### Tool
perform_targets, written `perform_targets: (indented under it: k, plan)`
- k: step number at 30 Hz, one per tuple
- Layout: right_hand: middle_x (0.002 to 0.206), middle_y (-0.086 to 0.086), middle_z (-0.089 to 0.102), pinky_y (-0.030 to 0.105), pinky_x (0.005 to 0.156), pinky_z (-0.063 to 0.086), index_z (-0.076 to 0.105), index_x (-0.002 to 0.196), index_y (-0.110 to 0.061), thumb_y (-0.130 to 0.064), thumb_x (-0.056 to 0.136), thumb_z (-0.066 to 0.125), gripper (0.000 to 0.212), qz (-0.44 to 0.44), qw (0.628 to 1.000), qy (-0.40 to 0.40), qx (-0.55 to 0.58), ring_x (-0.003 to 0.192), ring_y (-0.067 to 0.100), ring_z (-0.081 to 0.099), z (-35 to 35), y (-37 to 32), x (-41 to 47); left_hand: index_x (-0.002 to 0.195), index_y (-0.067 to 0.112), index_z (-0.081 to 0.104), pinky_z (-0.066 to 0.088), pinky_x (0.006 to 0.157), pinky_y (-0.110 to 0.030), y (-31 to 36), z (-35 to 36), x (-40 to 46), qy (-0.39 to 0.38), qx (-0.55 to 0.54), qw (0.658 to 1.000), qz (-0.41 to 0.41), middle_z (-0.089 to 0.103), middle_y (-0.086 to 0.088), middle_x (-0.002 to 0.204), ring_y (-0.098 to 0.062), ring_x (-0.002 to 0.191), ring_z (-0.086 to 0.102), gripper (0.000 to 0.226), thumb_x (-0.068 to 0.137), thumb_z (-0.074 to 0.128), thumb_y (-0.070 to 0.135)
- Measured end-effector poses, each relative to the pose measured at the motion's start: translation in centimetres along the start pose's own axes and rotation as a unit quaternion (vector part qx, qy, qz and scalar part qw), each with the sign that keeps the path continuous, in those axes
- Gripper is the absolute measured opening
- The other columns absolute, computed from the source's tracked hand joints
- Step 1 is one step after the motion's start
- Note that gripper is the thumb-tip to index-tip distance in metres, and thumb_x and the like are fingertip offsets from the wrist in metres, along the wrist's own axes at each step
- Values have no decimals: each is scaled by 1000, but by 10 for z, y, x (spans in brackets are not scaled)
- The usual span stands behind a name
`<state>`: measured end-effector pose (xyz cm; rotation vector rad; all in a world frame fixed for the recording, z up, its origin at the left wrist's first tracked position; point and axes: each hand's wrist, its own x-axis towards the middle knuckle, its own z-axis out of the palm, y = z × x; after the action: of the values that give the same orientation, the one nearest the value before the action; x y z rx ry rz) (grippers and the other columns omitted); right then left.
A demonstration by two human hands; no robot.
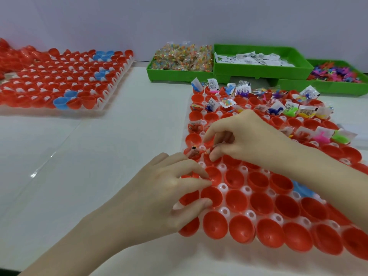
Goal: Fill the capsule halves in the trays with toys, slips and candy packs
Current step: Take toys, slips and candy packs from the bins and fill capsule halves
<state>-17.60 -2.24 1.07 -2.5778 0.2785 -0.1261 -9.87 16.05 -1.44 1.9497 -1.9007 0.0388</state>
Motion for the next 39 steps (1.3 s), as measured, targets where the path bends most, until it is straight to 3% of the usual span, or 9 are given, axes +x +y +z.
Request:
perform_targets:
  k: [2,9,15,21,25,29,35,39]
  plan:
    - [70,-16,65,26,69,55,72,83,-19,-11,69,78,17,-16,1000,-2,26,66,3,64,-4,-1,-2,91,22,74,42,69,-28,-1,0,1,36,-17,999,-17,68,11,92,-7,83,60,29,83,53,40]
    - [79,-11,65,23,74,55,69,96,-19,-6,73,73,26,4,997,-38,61,73,2,65,-15,1,-1,92,17,74,43,68,-32,-7,-3,24,137,-24,978,-158,59,6,79,-11,75,50,25,81,58,33]
    - [82,-5,67,19,73,54,71,92,-15,2,74,72,25,2,998,7,59,74,2,65,-15,4,-3,89,17,75,30,71,-30,-5,-2,47,102,54,983,-139,61,-3,88,-13,80,39,28,79,61,39]
    - [70,-20,61,4,64,46,74,84,-17,-1,74,72,19,-19,999,21,42,71,-6,61,-18,3,-5,107,32,68,12,69,-24,-5,2,57,36,110,982,-148,49,9,103,-12,100,36,27,89,49,41]
    - [74,-17,62,12,65,49,76,81,-19,-4,74,73,16,-36,998,37,27,68,4,62,-16,1,-7,105,30,68,10,68,-22,-5,3,60,19,133,980,-147,44,11,98,-11,102,35,26,90,48,40]
    - [71,-15,60,12,66,48,72,94,-15,-3,72,75,25,-57,998,39,11,66,5,60,-11,0,-8,109,30,67,11,69,-21,-8,3,62,4,104,984,-143,45,11,102,-8,100,33,26,91,49,35]
    - [72,-12,70,13,66,49,63,98,-15,2,74,70,30,-80,997,8,-15,62,-14,57,-6,-2,-7,100,27,70,15,70,-25,-15,0,59,-27,47,992,-118,50,8,103,-3,82,18,32,85,44,35]
    - [84,-8,65,24,72,51,62,106,-13,11,79,55,37,-93,996,11,5,78,4,63,-5,-3,-9,82,21,66,14,69,-27,-14,-1,59,-34,64,990,-122,44,10,86,-7,82,22,41,80,36,50]
